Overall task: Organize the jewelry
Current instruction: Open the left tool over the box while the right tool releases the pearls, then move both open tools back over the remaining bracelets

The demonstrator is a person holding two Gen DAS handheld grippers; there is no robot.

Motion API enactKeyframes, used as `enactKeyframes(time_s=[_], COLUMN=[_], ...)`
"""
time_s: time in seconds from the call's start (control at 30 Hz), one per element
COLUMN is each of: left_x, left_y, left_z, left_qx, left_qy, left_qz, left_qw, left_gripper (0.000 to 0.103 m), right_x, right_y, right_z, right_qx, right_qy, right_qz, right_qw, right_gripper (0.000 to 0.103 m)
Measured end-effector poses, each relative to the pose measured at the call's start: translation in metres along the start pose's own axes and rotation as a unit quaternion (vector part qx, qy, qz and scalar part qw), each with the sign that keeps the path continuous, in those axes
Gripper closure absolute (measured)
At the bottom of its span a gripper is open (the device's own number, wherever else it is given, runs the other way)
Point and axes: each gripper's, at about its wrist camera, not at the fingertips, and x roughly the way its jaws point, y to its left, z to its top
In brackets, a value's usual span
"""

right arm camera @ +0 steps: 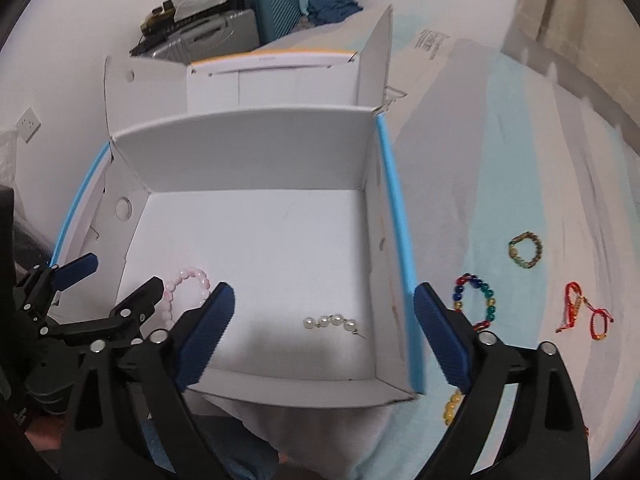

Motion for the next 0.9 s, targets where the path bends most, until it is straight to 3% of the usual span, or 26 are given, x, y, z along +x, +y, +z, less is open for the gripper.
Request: enactKeyframes(time_s=[0.07, 0.43, 0.9], left_x=[-0.007, -0.045, -0.092], left_y=[-0.003, -0.033, -0.162], left_z=[0.001, 0.005, 0.003], left_qx=[-0.001, 0.017, 0.1], left_qy=[-0.008, -0.046, -0.09], left_qz=[-0.002, -0.019, -0.097], left_qw=[1.0, 0.9986, 0.9861], left_gripper=[0.006, 0.006, 0.006], right_x=[-0.007, -0.057, -0.126], right_y=[-0.004, -0.045, -0.159], right_z=[0.003, -0.001, -0.038], right_qx=[0.001, 0.029, 0.105], right_qy=[-0.009, -0.054, -0.09], right_qz=[-0.003, -0.03, -0.094], right_qw=[1.0, 0.998, 0.986], right_gripper=[0.012, 0.008, 0.008])
